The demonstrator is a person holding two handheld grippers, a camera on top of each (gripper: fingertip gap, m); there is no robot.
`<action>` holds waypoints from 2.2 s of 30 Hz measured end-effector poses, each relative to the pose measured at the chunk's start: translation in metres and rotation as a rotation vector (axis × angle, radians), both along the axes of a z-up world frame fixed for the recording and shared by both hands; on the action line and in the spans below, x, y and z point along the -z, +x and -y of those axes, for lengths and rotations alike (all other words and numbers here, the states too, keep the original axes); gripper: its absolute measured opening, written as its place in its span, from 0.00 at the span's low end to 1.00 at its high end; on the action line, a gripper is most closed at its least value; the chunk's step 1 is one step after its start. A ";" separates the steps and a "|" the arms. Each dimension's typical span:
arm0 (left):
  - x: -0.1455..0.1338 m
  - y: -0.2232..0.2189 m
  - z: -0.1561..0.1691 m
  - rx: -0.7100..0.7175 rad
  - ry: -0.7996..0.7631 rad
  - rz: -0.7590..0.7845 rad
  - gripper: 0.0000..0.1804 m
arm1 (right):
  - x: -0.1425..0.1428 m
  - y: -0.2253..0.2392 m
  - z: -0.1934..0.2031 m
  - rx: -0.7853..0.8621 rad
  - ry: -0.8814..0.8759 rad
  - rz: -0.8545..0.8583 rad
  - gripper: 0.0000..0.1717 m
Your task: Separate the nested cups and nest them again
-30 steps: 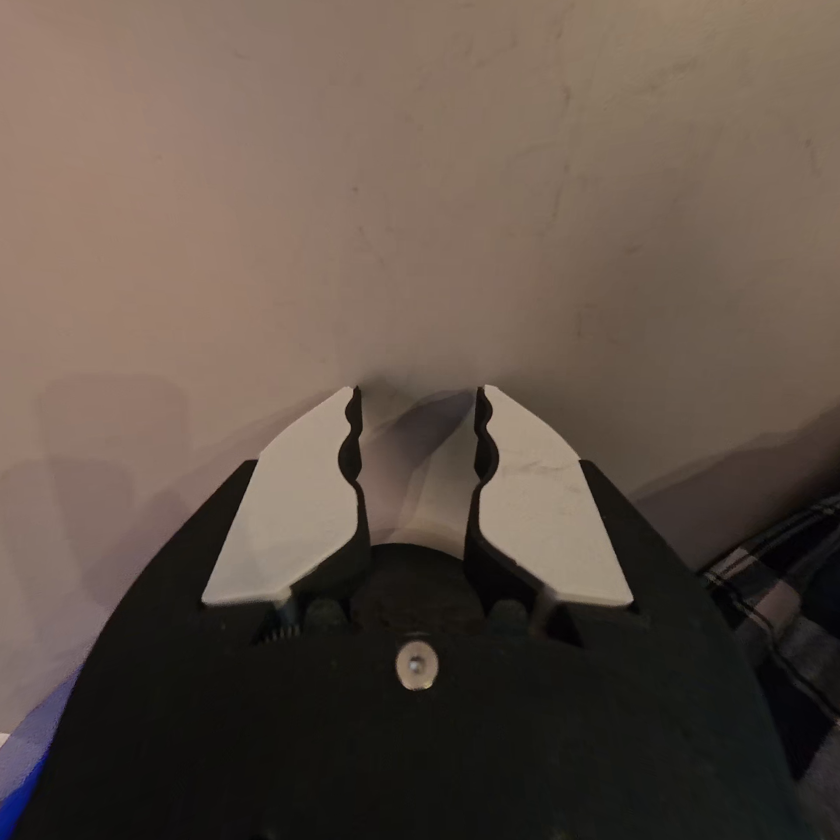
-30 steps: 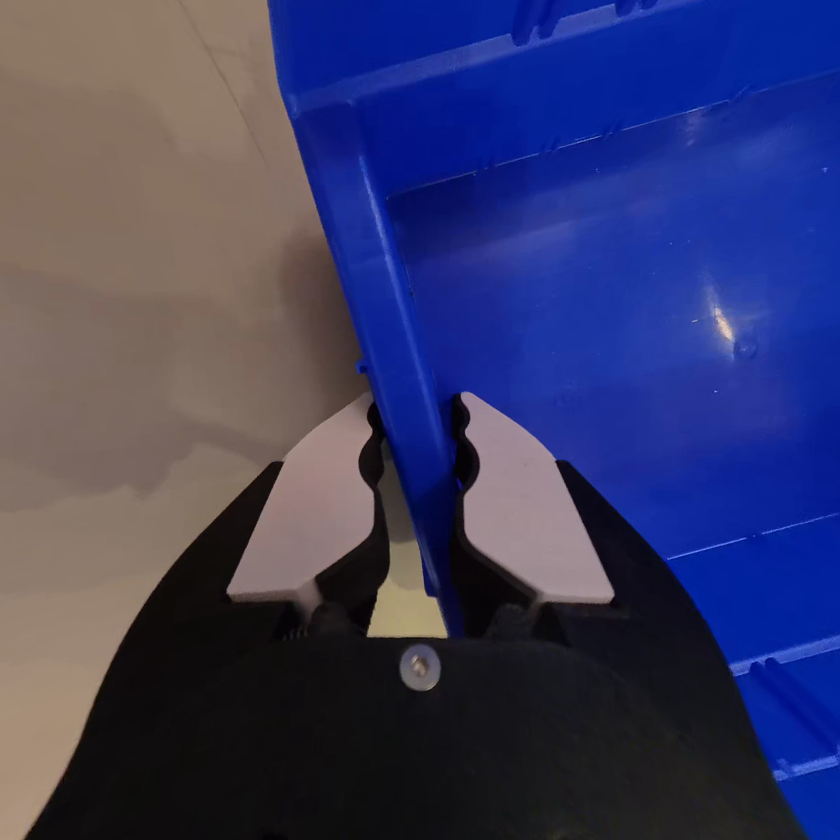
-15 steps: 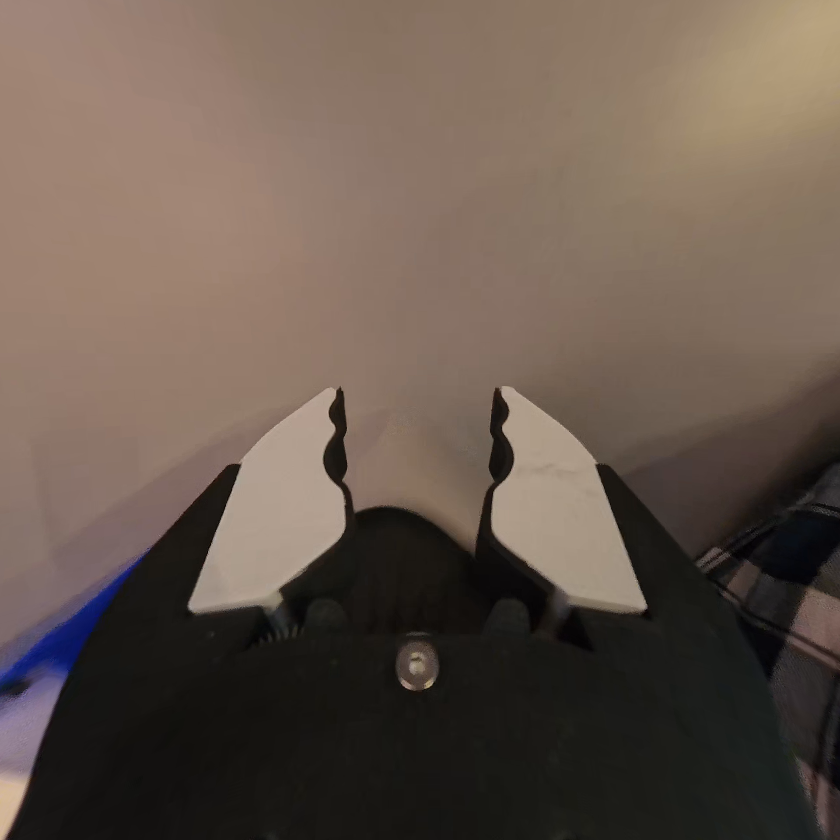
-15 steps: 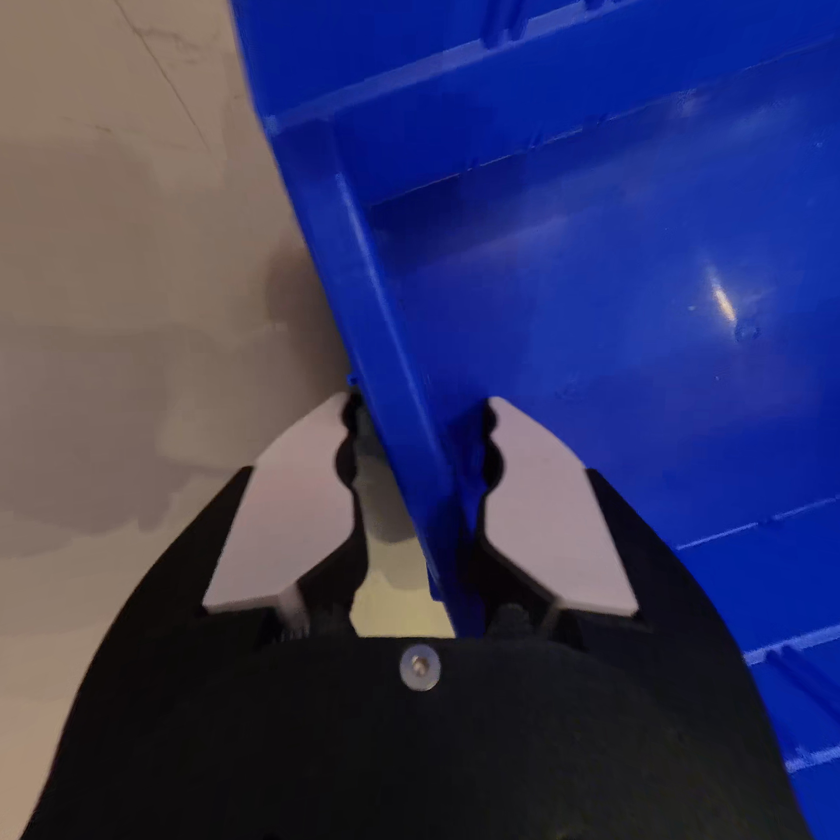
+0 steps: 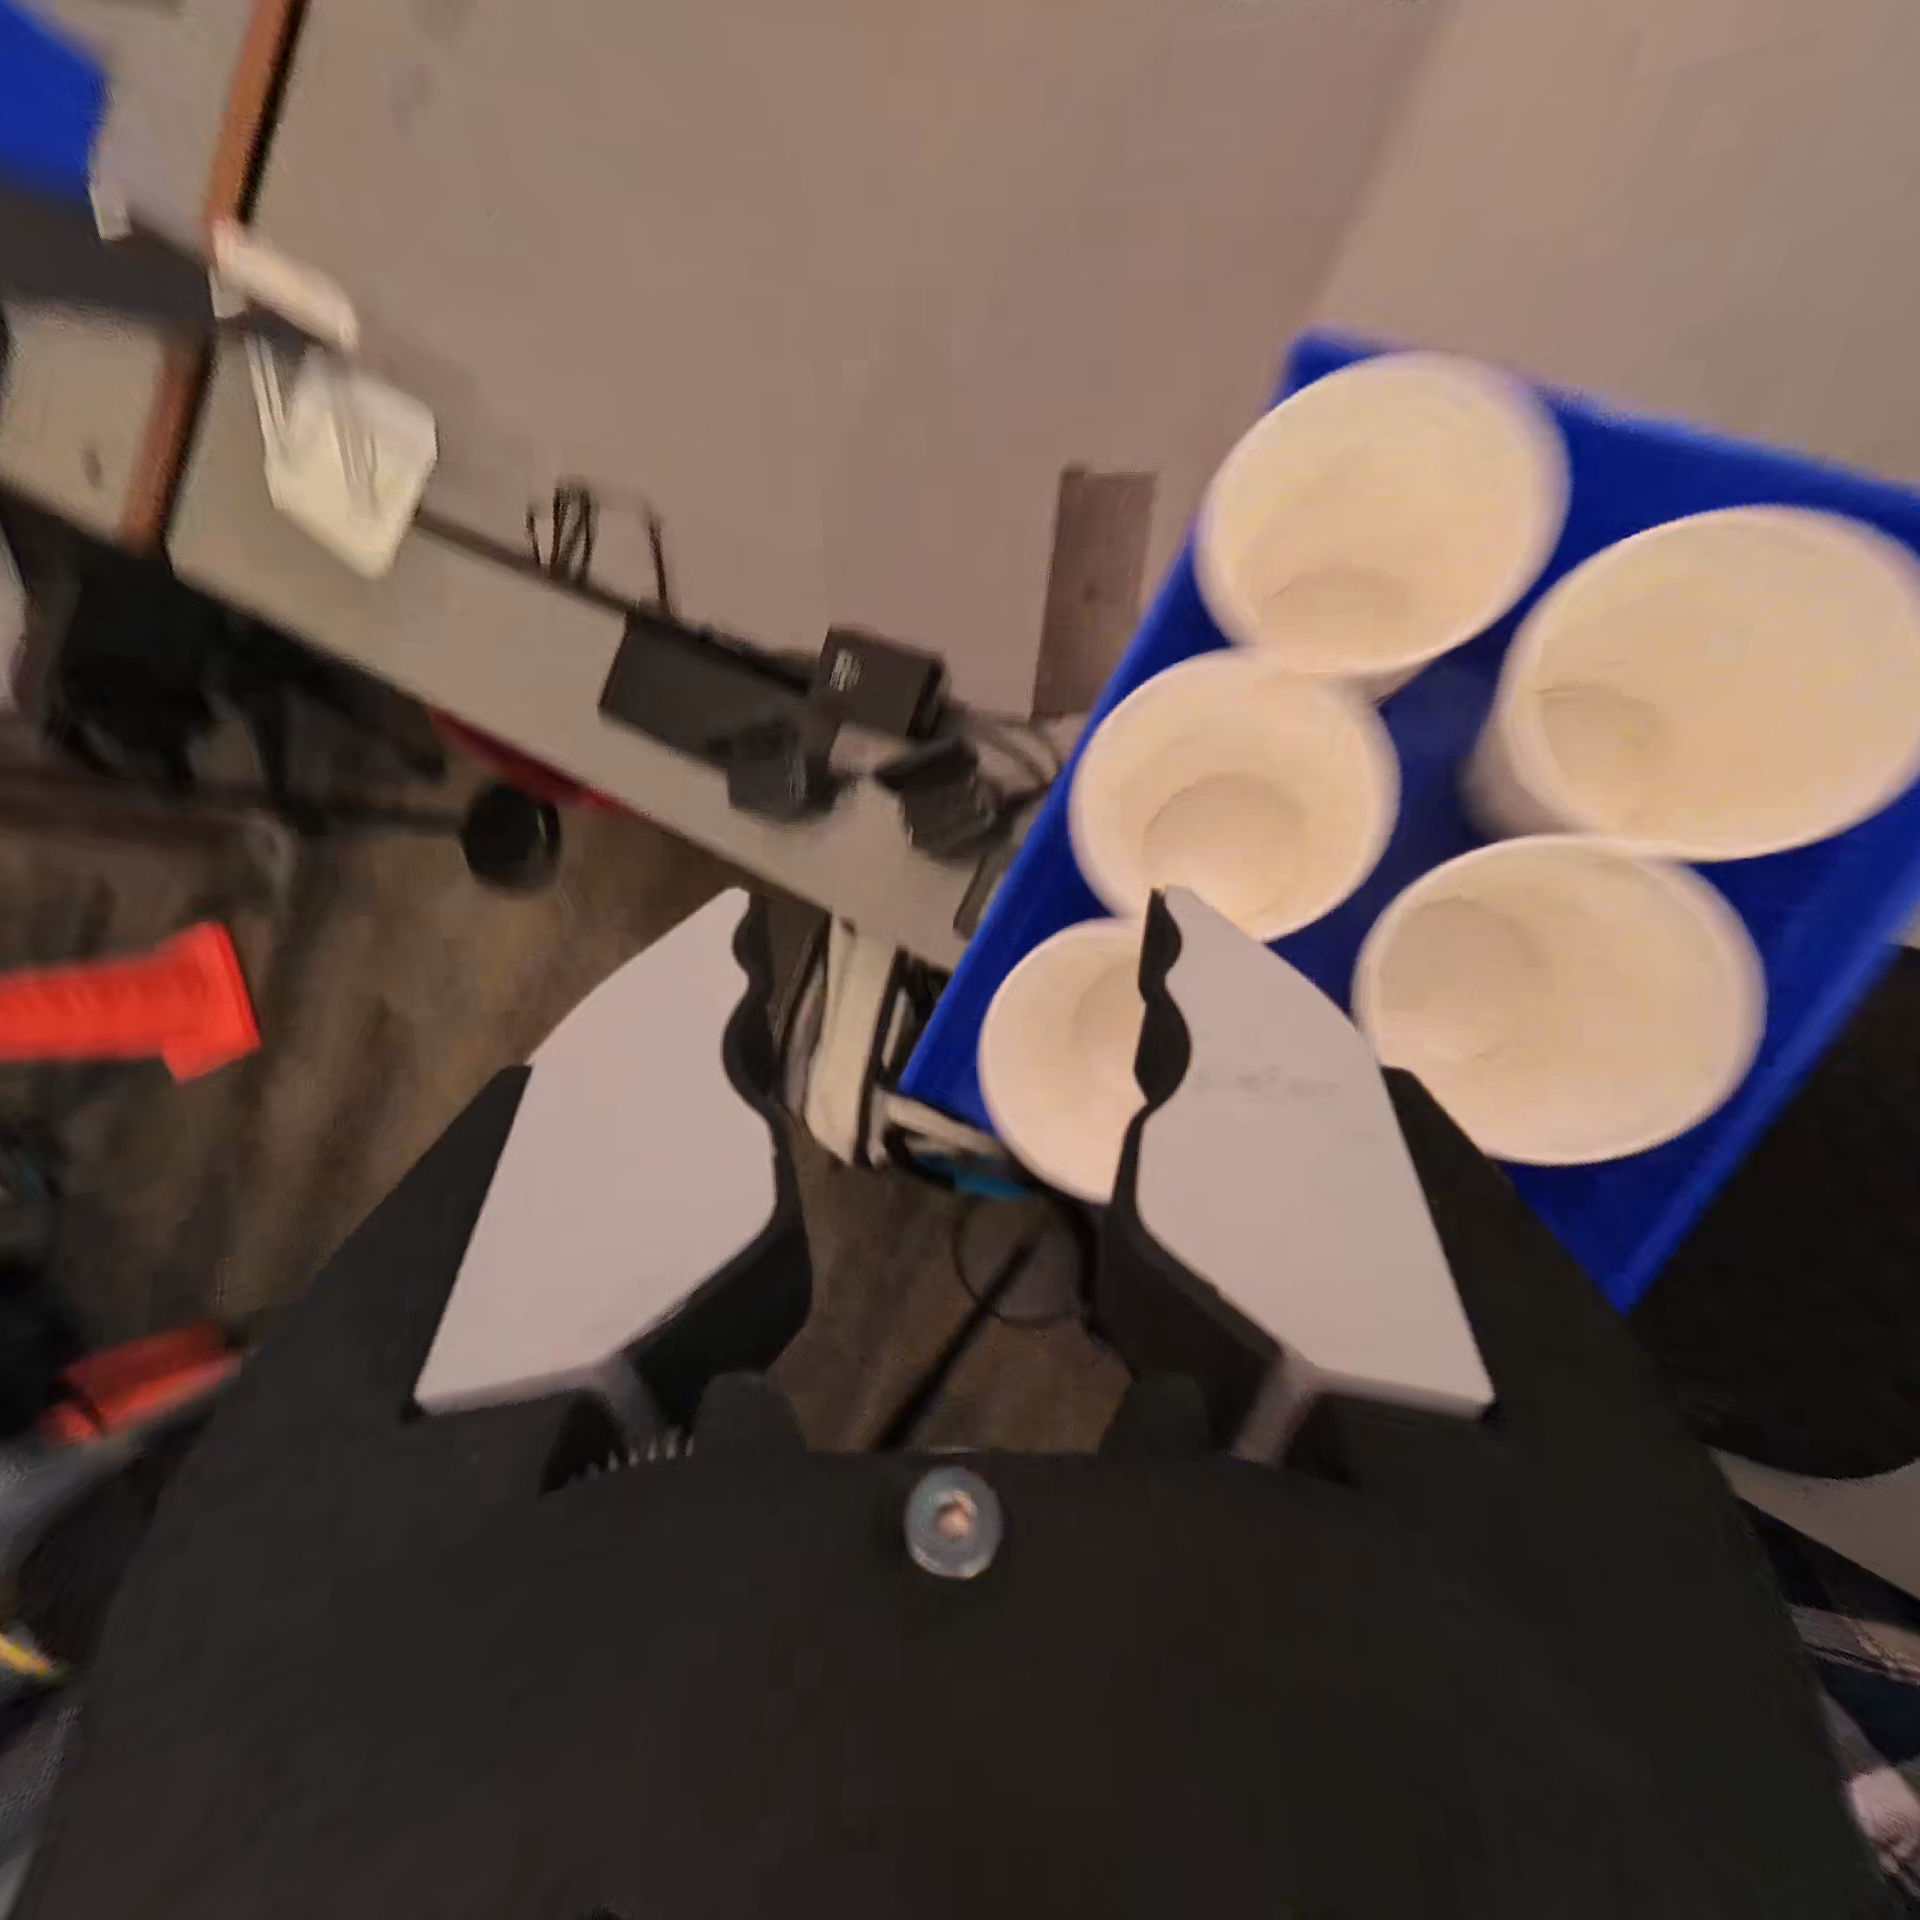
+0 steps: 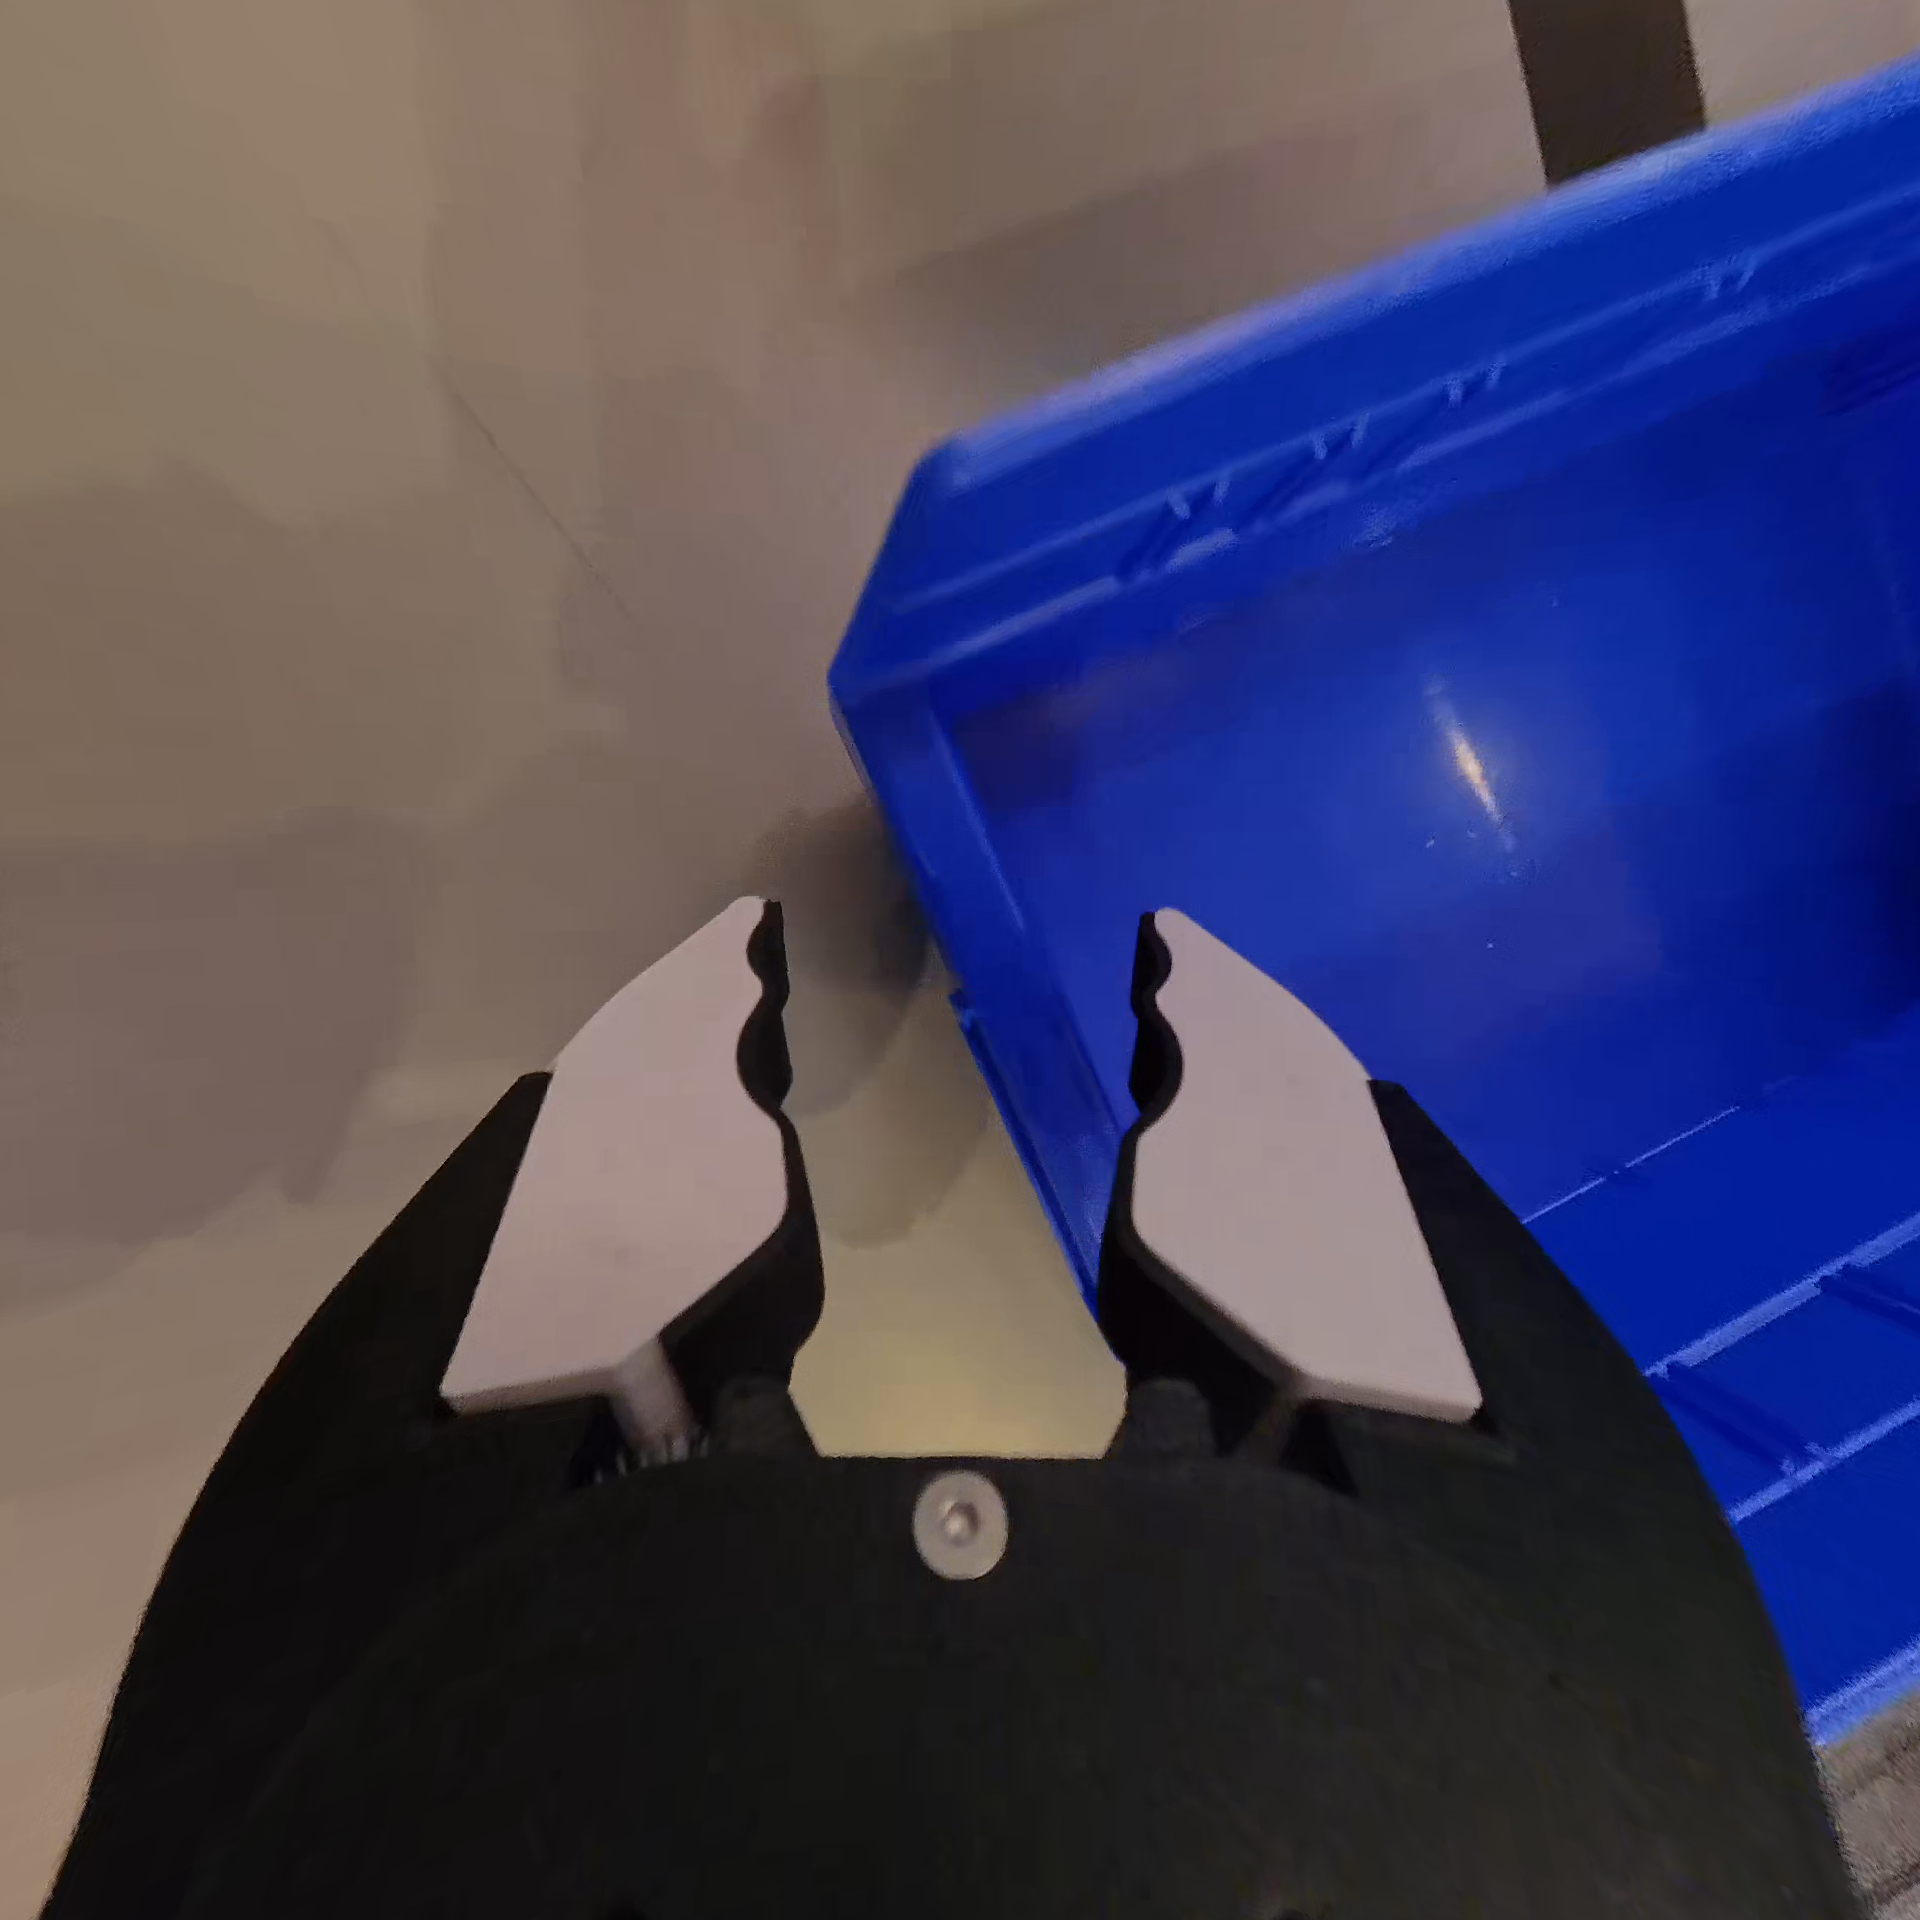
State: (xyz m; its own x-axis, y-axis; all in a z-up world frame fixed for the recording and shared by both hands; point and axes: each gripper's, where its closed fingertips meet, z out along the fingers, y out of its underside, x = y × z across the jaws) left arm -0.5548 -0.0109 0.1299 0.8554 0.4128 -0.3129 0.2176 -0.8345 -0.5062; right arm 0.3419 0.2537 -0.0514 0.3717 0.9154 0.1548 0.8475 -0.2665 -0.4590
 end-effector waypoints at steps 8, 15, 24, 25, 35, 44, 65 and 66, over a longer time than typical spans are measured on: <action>0.127 -0.016 0.116 -0.412 0.103 0.475 0.36 | -0.010 -0.028 0.003 0.024 0.039 -0.024 0.34; 0.185 0.021 0.123 -0.465 0.137 0.788 0.41 | -0.005 -0.030 0.011 0.057 0.018 -0.020 0.33; 0.208 0.047 0.098 -0.461 0.225 0.963 0.35 | 0.001 -0.035 0.021 0.089 0.016 -0.056 0.31; 0.209 0.049 0.095 -0.463 0.251 0.991 0.32 | 0.001 -0.035 0.021 0.091 0.016 -0.059 0.31; 0.214 0.055 0.078 -0.486 0.311 1.050 0.20 | 0.000 -0.034 0.020 0.099 0.022 -0.072 0.29; 0.215 0.058 0.053 -0.512 0.338 1.045 0.19 | 0.001 -0.034 0.019 0.109 0.032 -0.077 0.29; 0.212 0.087 -0.003 -0.542 0.465 1.105 0.28 | 0.007 -0.038 0.035 0.100 0.051 -0.072 0.28; 0.210 0.091 0.000 -0.537 0.459 1.116 0.28 | 0.005 -0.037 0.034 0.100 0.053 -0.074 0.28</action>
